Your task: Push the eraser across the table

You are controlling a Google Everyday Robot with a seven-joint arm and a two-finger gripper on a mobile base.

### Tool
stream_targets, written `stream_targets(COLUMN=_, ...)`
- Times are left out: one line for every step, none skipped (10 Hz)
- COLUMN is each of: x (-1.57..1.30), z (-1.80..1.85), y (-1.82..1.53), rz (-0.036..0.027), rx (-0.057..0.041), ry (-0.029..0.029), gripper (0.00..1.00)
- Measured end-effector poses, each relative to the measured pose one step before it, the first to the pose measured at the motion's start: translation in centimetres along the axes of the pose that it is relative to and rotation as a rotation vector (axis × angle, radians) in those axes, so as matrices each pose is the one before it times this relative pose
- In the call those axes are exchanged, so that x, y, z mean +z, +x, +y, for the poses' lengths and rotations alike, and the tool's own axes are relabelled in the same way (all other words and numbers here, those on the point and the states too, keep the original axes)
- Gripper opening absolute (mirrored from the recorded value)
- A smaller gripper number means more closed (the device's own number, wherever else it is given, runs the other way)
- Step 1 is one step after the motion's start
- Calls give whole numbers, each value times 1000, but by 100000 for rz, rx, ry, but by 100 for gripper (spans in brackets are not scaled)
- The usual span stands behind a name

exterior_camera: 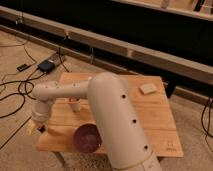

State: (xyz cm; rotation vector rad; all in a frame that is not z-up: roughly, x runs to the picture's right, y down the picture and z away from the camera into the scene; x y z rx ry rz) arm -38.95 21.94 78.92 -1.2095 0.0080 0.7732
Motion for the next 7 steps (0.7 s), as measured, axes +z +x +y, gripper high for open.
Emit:
stream_targets(x=-221, z=389, y=-1502, rz=-1971, rx=-2112, ry=-1077, gripper=65)
stream_targets(x=-318, z=704, y=-1631, rz=-2318, rx=-2799, ry=-1717, gripper=65)
stream_targets(x=-259, z=558, y=-1018, rz=-1560, rx=-2167, ry=-1178, gripper=65)
stream_targets(x=-79, z=46, y=-173, rz=-294, rx=-281, ry=-233, gripper=65)
stream_targets(x=-28, z=-47, y=8, rz=-59, rx=96, ry=0, gripper=65)
stream_targets(x=43, z=14, y=7, rz=59, rx=-13, ry=-22, gripper=65)
stream_targets(x=6, z=11, y=-6, rz=-7, rx=-15, ry=-3, gripper=65)
